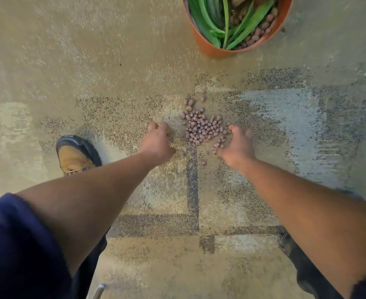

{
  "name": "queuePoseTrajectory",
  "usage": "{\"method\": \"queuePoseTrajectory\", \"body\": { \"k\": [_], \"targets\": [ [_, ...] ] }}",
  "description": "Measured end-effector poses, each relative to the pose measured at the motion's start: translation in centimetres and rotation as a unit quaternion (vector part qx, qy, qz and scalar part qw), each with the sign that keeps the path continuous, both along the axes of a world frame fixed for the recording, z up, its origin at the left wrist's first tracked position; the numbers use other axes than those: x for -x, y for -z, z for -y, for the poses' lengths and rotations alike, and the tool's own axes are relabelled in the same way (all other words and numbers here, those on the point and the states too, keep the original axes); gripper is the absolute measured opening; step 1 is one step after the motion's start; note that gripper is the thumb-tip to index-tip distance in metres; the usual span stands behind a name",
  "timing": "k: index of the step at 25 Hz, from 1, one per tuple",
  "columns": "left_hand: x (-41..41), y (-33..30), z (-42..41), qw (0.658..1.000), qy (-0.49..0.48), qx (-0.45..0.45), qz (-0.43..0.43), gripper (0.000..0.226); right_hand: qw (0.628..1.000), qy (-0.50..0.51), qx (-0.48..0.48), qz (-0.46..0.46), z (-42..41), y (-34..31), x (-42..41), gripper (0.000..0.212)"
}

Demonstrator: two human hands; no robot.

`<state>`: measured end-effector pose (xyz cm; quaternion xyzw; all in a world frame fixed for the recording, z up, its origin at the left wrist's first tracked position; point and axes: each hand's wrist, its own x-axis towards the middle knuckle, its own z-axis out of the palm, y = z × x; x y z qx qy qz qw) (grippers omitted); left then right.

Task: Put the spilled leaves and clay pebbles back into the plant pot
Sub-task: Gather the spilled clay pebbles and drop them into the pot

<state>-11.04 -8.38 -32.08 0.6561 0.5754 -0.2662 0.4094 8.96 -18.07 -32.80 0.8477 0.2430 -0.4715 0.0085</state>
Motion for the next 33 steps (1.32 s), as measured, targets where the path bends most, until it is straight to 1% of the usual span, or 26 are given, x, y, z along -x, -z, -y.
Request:
{"method": "queuePoseTrajectory", "body": {
  "k": [3,7,11,13,14,18,21,23,25,28,30,33],
  "targets": [
    [0.0,0.8,0.6,0.999,-0.013,-0.039,0.027,0.054,0.999,0.009,-0.015,0.029,-0.9,1.2,0.0,0.059],
    [-0.2,1.5,0.4,0.994,-0.068,-0.068,0.042,0.04,0.997,-0.031,-0.028,0.058,-1.7,1.7,0.6,0.031],
    [-0.4,1.9,0.3,0.994,-0.049,-0.086,0.038,0.031,0.993,-0.076,-0.052,0.069,-1.7,1.8,1.3,0.016],
    [-0.3,1.9,0.0,0.995,-0.036,-0.081,0.041,0.023,0.992,-0.097,-0.059,0.055,-1.6,1.8,1.3,0.017],
    [-0.3,1.9,-0.1,0.996,-0.027,-0.078,0.038,0.024,0.991,-0.104,-0.061,0.049,-1.4,1.8,1.3,0.019],
    [-0.8,1.8,-0.4,0.996,-0.009,-0.077,0.037,0.035,0.987,-0.138,-0.072,0.046,-1.1,1.9,1.2,0.025],
    [-1.0,1.6,-0.8,0.996,-0.006,-0.081,0.047,0.038,0.986,-0.131,-0.075,0.077,-1.3,2.0,0.7,0.049],
    [-1.0,1.4,-1.2,0.994,-0.017,-0.09,0.056,0.038,0.985,-0.113,-0.093,0.087,-1.5,1.9,0.7,0.058],
    [-1.6,0.9,-1.5,0.991,-0.028,-0.101,0.083,0.04,0.986,-0.1,-0.105,0.081,-1.9,1.8,0.7,0.056],
    [-3.7,0.3,-2.1,0.984,-0.034,-0.122,0.127,0.038,0.99,-0.093,-0.093,0.056,-2.7,1.8,0.6,0.039],
    [-5.3,0.3,-2.6,0.982,-0.038,-0.126,0.135,0.041,0.991,-0.099,-0.084,0.044,-3.1,1.9,0.5,0.026],
    [-6.6,0.7,-3.1,0.987,-0.039,-0.099,0.121,0.049,0.992,-0.094,-0.075,0.039,-3.5,1.9,0.5,0.016]
  ]
}}
